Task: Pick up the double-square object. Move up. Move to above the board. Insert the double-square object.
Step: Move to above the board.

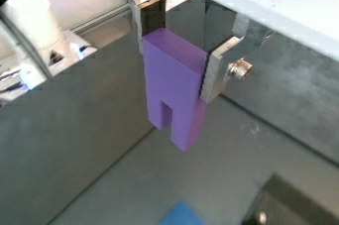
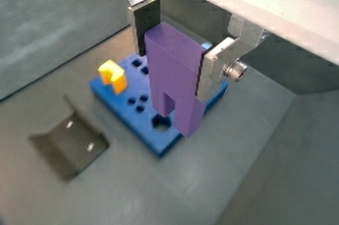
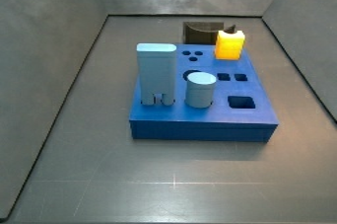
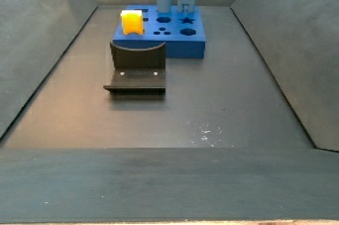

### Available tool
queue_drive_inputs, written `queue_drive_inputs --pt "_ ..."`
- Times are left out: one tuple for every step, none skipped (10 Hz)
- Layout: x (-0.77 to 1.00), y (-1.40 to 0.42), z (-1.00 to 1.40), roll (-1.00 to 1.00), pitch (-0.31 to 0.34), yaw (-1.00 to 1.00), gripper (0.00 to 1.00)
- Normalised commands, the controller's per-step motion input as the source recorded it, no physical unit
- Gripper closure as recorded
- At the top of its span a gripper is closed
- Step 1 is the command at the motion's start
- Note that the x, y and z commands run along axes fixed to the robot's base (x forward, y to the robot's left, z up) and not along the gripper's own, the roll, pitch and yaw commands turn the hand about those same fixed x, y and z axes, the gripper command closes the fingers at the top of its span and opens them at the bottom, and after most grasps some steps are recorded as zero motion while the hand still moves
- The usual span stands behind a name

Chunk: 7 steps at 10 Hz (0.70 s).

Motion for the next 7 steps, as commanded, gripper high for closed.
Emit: queue_drive_inputs --pt "0.49 -1.00 -0.01 -0.01 0.030 0.01 1.00" --pt "0.50 -1.00 -0.02 -0.01 0.029 0.01 1.00" --pt "0.52 -1.00 -0.02 0.00 0.032 0.01 1.00" --pt "0.52 -1.00 -0.01 -0.02 0.033 0.01 1.00" --pt "0.54 -1.00 -0.02 0.02 0.033 0.01 1.00" --pt "0.57 -1.00 -0.02 0.02 0.042 0.01 1.00" --pt "0.44 -0.70 0.00 0.03 0.049 0.01 1.00"
